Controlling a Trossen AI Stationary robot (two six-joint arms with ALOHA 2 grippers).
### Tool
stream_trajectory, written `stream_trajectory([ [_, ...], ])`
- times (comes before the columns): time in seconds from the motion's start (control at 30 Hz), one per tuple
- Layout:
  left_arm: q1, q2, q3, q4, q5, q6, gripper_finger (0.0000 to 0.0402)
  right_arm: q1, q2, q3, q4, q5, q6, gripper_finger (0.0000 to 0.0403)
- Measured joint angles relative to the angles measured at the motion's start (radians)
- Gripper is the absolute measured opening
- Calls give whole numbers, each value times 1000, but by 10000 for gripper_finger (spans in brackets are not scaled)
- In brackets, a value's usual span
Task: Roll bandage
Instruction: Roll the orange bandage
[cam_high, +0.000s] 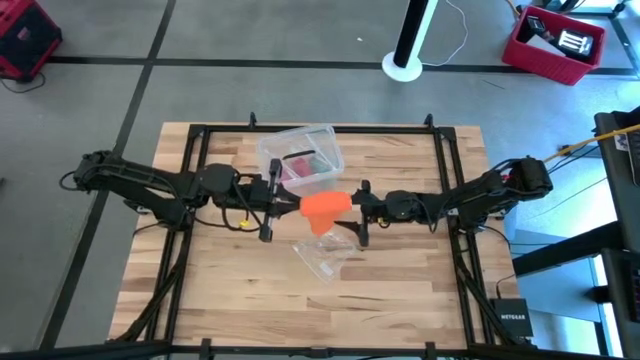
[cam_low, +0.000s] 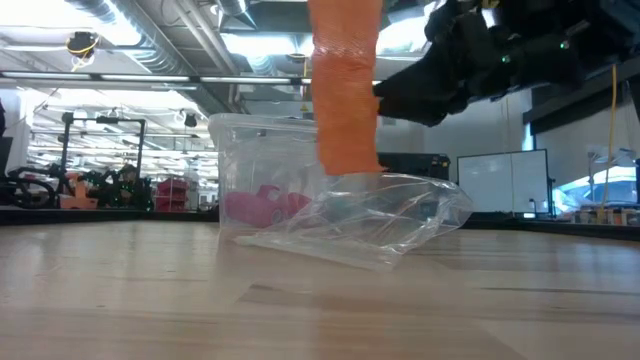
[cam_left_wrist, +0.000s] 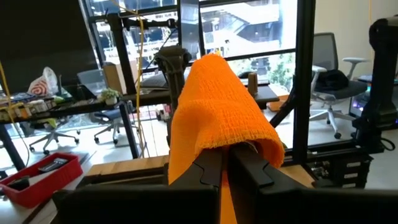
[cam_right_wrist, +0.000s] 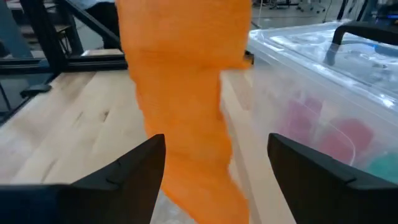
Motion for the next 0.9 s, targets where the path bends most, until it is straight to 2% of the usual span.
stream_trajectory([
  [0.17,-3,0,0,-1,0,0,4,0,10,21,18,80,-29,285],
  [0.3,-2,0,0,0,0,0,4,-1,11,58,16,-45,-50,283],
  [0.4,-2,0,0,0,1,-3,4,2,28,93,-14,-103,-50,265],
  [0.5,-3,0,0,1,3,-5,4,0,49,109,-25,-90,-46,209],
  [0.7,-6,0,0,-9,3,-47,4,1,41,108,-59,-21,-127,28],
  [0.73,-9,0,0,-8,2,-54,4,1,30,109,-65,-8,-163,16],
  [0.8,-16,0,0,-9,25,-70,4,2,-9,108,-100,53,-201,18],
  [0.9,-22,0,0,-11,155,-116,4,-1,-95,109,-196,171,-276,14],
])
